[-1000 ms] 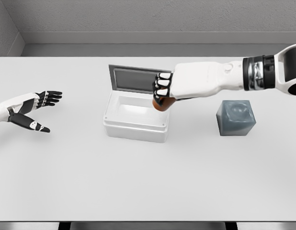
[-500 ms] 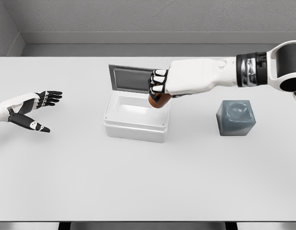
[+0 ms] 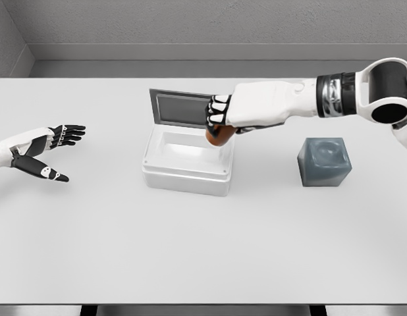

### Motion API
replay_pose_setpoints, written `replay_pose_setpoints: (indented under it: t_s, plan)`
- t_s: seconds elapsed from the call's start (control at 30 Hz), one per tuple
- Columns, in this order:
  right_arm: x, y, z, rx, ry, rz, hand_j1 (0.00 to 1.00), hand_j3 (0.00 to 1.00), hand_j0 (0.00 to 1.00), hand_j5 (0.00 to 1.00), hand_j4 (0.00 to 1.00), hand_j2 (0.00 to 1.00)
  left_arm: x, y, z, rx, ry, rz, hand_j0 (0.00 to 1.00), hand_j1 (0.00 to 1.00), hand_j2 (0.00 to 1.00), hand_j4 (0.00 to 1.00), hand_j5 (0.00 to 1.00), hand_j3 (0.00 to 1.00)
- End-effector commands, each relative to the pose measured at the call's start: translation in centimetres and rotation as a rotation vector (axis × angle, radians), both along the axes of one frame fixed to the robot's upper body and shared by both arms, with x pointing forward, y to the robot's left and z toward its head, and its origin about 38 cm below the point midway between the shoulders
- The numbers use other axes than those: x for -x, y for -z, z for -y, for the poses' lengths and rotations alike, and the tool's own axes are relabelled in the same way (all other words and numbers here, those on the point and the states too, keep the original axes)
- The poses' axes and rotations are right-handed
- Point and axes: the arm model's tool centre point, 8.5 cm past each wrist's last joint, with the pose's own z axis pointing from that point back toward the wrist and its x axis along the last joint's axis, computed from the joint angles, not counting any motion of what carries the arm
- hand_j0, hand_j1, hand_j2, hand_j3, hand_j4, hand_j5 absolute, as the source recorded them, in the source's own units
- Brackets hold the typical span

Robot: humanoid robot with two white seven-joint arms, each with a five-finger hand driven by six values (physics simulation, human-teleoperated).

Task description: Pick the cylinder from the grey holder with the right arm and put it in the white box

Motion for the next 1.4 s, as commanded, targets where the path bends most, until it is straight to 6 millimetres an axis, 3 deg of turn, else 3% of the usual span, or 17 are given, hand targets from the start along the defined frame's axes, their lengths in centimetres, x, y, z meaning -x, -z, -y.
replay_pose_setpoints:
  t_s: [0.0, 0.73, 0.8, 1.0, 1.07, 1.17, 1.23, 1.3, 1.37]
  plan:
    - [-0.4, 0.6, 0.0, 0.0, 0.013, -0.026, 0.01, 0.01, 0.01, 0.01, 0.01, 0.01, 0.0, -0.1, 0.0, 0.006, -0.003, 0.001, 1.0, 1.0, 1.0, 1.0, 1.0, 1.0]
    - [-1.4, 2.2, -0.6, 0.024, 0.03, -0.052, 0.04, 0.04, 0.04, 0.04, 0.04, 0.04, 0.0, -0.2, -0.1, 0.006, -0.002, 0.009, 1.0, 1.0, 1.0, 1.0, 1.0, 1.0]
    - [-1.3, 1.9, -0.7, 0.044, 0.025, -0.024, 1.0, 1.0, 1.0, 1.0, 1.0, 1.0, 0.0, -0.2, -0.1, 0.006, -0.002, 0.009, 1.0, 1.0, 1.0, 1.0, 1.0, 1.0]
    - [-0.4, 1.1, -1.6, 0.036, -0.018, 0.001, 1.0, 1.0, 1.0, 1.0, 1.0, 1.0, 0.0, -0.2, -0.1, 0.006, -0.002, 0.01, 1.0, 1.0, 1.0, 1.0, 1.0, 1.0]
    - [0.4, -0.1, -1.8, 0.027, -0.042, 0.035, 1.0, 1.0, 1.0, 1.0, 1.0, 1.0, 0.0, -0.2, -0.1, 0.006, -0.002, 0.01, 1.0, 1.0, 1.0, 1.0, 1.0, 1.0]
    - [-0.2, -3.0, 1.3, -0.013, 0.032, 0.09, 1.0, 1.0, 1.0, 1.0, 1.0, 1.0, 0.0, -0.2, -0.1, 0.006, -0.002, 0.01, 1.0, 1.0, 1.0, 1.0, 1.0, 1.0]
    - [-0.4, -4.8, 6.7, -0.03, 0.15, 0.106, 1.0, 1.0, 1.0, 1.0, 1.0, 1.0, 0.0, -0.2, -0.1, 0.006, -0.002, 0.009, 1.0, 1.0, 1.0, 1.0, 1.0, 1.0]
    - [0.2, -4.9, 12.7, -0.023, 0.283, 0.084, 1.0, 1.0, 1.0, 1.0, 1.0, 1.0, -0.5, -1.0, 0.0, 0.018, -0.009, 0.019, 1.0, 1.0, 1.0, 1.0, 1.0, 1.0]
    - [0.6, -2.6, 17.0, 0.011, 0.39, 0.021, 1.0, 1.0, 1.0, 1.0, 1.0, 1.0, -1.8, -2.9, 0.3, 0.054, -0.036, 0.053, 1.0, 1.0, 1.0, 1.0, 1.0, 1.0]
